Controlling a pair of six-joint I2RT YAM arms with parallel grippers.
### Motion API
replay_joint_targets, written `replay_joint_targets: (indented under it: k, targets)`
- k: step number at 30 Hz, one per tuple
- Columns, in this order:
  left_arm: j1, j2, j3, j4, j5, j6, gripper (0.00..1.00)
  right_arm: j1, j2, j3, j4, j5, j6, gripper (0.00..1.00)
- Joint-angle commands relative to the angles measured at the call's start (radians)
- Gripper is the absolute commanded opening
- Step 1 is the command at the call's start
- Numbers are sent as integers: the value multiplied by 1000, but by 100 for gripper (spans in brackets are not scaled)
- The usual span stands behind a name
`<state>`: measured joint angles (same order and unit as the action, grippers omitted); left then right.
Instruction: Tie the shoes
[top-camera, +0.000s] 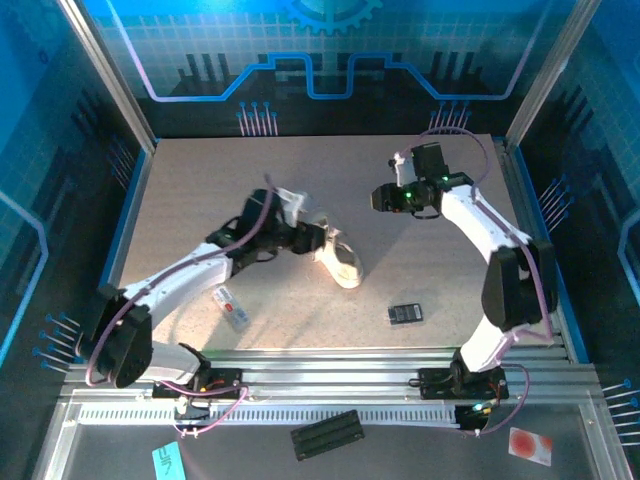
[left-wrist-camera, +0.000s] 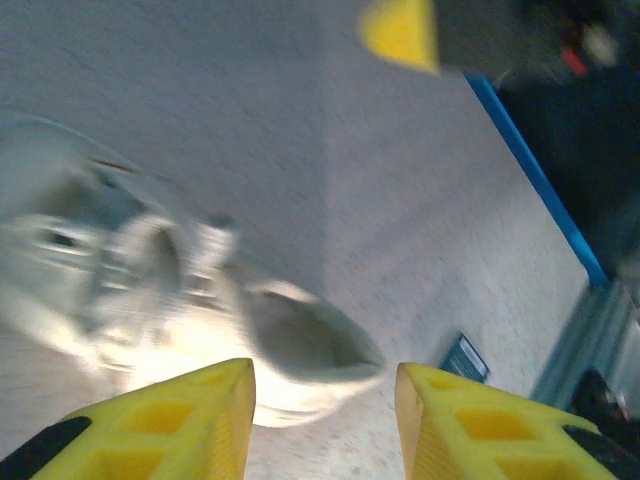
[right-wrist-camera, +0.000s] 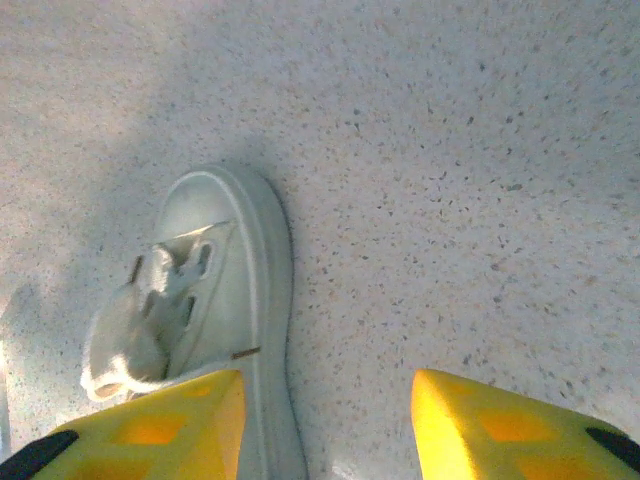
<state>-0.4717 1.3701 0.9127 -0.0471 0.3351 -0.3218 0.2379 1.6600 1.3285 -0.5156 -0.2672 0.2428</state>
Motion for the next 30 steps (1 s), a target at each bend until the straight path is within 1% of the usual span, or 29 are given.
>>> replay_joint_targets:
  k: [1,4,5,8,9,12,15,18,22,24,26,30]
  targets:
    - [121,0,-1,-73,89,50,42,61,-51,-91,-35,84,38,47]
    - [215,75,32,-59,172,47,39,82,-61,-162,11,87,86,47]
    - [233,104,43,-54,190,46,38,81,-54,-172,25,80,99,47]
    - [257,201,67,-20,232,89,37,74,2,-148,21,53,125,47]
    - [258,234,75,-5,261,127,36,80,16,-130,7,52,129,47]
    - [260,309,81,52,344,243,36,121,9,-96,-32,113,121,46]
    - [270,373,104,76,386,280,36,197,-22,-76,-88,212,110,46]
    - [280,430,139,72,382,236,34,290,-36,-43,-145,316,115,46]
    - [291,456,112,146,344,130,33,415,7,49,-206,438,174,50]
    - [294,462,103,161,340,105,32,479,58,123,-244,509,216,50]
    - [294,463,101,155,337,97,32,524,114,205,-286,550,245,50]
    - [294,457,97,138,347,101,32,586,250,375,-379,589,262,50]
